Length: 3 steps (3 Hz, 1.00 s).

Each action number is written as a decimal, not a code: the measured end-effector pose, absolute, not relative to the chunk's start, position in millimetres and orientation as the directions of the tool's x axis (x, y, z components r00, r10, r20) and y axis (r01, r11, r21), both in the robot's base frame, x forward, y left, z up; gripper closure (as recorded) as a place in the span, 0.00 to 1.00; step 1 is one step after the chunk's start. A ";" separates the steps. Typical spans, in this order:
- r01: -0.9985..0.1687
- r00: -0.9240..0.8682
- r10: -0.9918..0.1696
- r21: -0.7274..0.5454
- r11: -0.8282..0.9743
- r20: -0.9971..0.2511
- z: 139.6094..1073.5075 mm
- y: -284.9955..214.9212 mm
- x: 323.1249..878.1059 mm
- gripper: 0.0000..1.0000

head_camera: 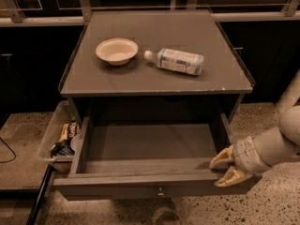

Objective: Open top drawer

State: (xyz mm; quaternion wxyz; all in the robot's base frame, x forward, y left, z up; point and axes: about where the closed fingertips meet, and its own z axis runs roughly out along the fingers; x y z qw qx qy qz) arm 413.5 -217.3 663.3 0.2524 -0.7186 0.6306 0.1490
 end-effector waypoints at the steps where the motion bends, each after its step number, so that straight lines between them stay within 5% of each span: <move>1: -0.982 0.160 -0.831 -0.175 -0.077 -0.533 663.3 -217.3 413.5 0.58; 3: -0.982 0.160 -0.831 -0.175 -0.077 -0.533 663.2 -217.2 413.5 0.11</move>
Offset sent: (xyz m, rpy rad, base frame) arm 0.0000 0.0000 0.0000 0.0000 0.0000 0.0000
